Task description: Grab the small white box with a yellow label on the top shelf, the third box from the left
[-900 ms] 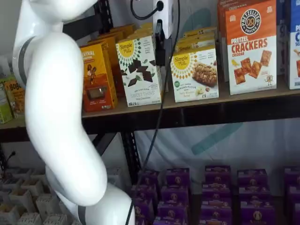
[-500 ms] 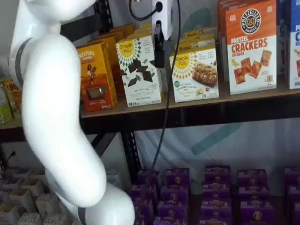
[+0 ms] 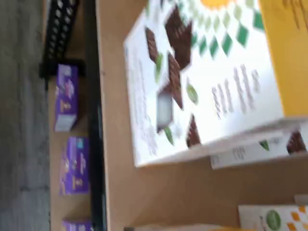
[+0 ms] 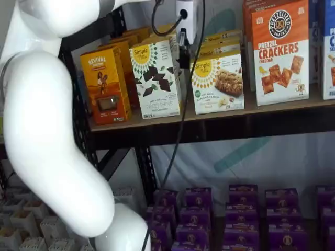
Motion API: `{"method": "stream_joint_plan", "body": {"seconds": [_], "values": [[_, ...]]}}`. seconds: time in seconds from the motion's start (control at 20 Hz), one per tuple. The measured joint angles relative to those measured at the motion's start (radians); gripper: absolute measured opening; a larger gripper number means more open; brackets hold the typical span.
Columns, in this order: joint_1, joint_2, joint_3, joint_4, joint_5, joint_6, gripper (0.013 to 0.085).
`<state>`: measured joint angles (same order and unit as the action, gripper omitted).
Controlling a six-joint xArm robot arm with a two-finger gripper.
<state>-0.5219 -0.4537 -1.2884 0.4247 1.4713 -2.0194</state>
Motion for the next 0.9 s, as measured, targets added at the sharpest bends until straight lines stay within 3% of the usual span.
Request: {"method": "stream_joint_plan", "body": {"seconds": [0.35,0.9], "values": [[0.030,0.109,-0.069,-0.115,-0.017,-0.009,0.0850],[0.078,0.262,-0.211,-0.274,0.104,0.025,0.0850]]}}
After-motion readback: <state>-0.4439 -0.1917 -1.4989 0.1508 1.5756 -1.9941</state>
